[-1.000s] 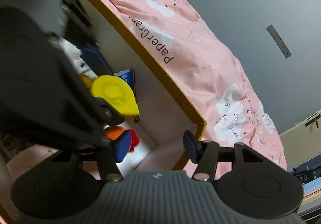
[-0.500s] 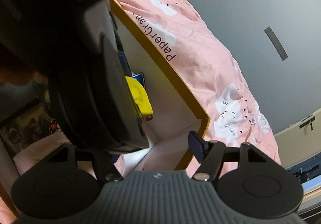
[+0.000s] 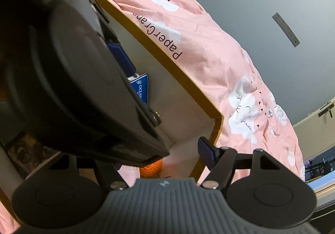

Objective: Organize objects

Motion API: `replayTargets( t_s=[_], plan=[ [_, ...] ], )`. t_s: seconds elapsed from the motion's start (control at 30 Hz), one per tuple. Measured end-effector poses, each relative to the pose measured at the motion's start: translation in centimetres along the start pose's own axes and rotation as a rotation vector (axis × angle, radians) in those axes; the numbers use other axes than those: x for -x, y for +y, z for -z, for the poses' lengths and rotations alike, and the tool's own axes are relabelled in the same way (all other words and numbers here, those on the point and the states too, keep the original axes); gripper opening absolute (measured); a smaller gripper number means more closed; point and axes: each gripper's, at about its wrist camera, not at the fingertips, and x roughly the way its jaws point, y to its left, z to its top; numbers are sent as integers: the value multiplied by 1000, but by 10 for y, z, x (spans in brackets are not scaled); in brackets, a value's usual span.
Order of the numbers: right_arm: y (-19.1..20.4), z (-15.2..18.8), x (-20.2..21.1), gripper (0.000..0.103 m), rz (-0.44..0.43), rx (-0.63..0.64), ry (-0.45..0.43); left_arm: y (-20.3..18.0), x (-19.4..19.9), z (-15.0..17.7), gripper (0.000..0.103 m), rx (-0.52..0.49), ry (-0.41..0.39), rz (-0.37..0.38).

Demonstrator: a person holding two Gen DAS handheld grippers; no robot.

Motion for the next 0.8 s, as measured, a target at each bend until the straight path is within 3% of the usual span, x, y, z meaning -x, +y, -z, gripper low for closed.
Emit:
replayTargets(
  t_s=[0.2, 0.33, 0.47, 0.6, 0.8],
  plan=[
    [8, 0, 21, 79, 67, 51, -25, 4, 41, 11, 73, 96, -140, -77],
    [9, 3, 39, 87, 100, 25, -27, 4, 71, 21, 73, 153, -218, -138],
    [13, 10, 59, 88, 153, -10, -17, 1, 96, 32, 73, 170, -268, -167],
    [14, 15, 83, 90, 170, -137, -17, -2, 116, 41, 73, 149, -293, -176],
    [13, 27, 118, 91, 95, -409, -69, -2, 142, 55, 73, 114, -302, -199]
  ],
)
